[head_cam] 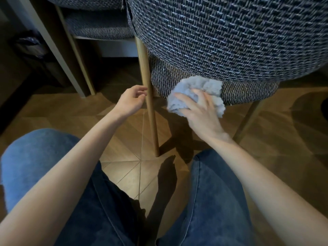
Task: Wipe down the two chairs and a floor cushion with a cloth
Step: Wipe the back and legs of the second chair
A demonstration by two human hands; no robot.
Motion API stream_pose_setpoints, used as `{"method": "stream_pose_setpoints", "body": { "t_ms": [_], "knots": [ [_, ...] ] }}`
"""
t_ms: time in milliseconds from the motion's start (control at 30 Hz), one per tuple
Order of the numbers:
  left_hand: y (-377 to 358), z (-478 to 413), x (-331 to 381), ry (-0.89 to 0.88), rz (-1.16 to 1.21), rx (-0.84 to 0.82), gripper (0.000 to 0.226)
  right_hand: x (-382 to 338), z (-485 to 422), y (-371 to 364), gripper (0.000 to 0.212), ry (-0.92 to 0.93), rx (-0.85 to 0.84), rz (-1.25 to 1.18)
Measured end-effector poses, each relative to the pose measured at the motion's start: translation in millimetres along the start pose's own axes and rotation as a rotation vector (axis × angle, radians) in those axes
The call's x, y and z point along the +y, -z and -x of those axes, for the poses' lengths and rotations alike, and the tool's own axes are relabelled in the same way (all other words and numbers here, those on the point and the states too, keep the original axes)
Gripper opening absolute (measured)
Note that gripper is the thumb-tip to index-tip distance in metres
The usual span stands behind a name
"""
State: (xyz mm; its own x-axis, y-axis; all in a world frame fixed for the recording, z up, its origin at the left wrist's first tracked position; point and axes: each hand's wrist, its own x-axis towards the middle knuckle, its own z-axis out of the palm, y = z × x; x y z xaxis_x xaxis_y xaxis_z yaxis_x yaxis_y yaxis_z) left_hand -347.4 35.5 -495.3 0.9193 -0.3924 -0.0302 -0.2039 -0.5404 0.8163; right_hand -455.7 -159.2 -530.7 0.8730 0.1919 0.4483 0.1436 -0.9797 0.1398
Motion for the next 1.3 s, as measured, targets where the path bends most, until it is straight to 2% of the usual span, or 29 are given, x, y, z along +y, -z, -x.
{"method": "stream_pose_setpoints", "body": {
  "t_ms": [67,100,167,200,233,300,400,433,500,667,833,933,1000,1100,1167,1233,1300],
  "knots": [
    [-4,3,3,-0.018,-0.002,-0.021,0.036,12,27,-5,0.026,-0.161,0.009,-0.095],
    [-5,6,5,-0.029,0.006,-0.037,0.035,18,42,-7,0.03,-0.268,0.012,-0.153],
    [-8,11,10,-0.049,0.024,-0.095,0.034,23,68,-12,0.042,-0.464,-0.136,-0.229],
    [-10,14,13,-0.056,0.023,-0.143,0.034,23,79,-13,0.044,-0.516,-0.223,-0.254],
    [-11,17,15,-0.062,0.008,-0.206,0.034,22,87,-12,0.045,-0.538,-0.235,-0.295],
    [-13,23,20,-0.073,-0.048,-0.367,0.041,15,89,-5,0.047,-0.507,-0.118,-0.437],
    [-18,32,28,-0.107,-0.073,-0.555,0.07,-5,61,17,0.047,-0.39,0.053,-0.717],
    [-19,35,30,-0.139,-0.067,-0.568,0.076,-12,50,24,0.043,-0.373,0.106,-0.796],
    [-19,37,33,-0.191,-0.035,-0.545,0.072,-22,30,36,0.035,-0.367,0.161,-0.914],
    [5,36,34,-0.125,-0.054,-0.402,0.045,-27,8,44,0.014,-0.422,0.097,-1.095],
    [33,27,32,-0.096,-0.346,-0.293,0.037,-36,-8,29,0.014,-0.479,0.125,-0.855],
    [56,13,31,-0.107,-0.541,-0.156,0.043,-45,-22,26,0.01,-0.531,0.115,-0.971],
    [70,3,31,-0.124,-0.592,-0.108,0.048,-52,-31,27,0.014,-0.532,0.103,-1.005],
    [85,-10,25,-0.149,-0.709,-0.041,0.045,-61,-47,27,0.025,-0.504,0.117,-0.908],
    [89,-13,19,-0.123,-0.852,-0.015,0.052,-67,-58,25,0.029,-0.48,0.132,-0.798],
    [89,-10,17,-0.098,-0.864,-0.085,0.074,-72,-67,25,0.031,-0.399,0.107,-0.712],
    [89,-4,20,-0.173,-0.76,-0.248,0.093,-73,-75,27,0.031,-0.273,0.058,-0.65]
  ]
}}
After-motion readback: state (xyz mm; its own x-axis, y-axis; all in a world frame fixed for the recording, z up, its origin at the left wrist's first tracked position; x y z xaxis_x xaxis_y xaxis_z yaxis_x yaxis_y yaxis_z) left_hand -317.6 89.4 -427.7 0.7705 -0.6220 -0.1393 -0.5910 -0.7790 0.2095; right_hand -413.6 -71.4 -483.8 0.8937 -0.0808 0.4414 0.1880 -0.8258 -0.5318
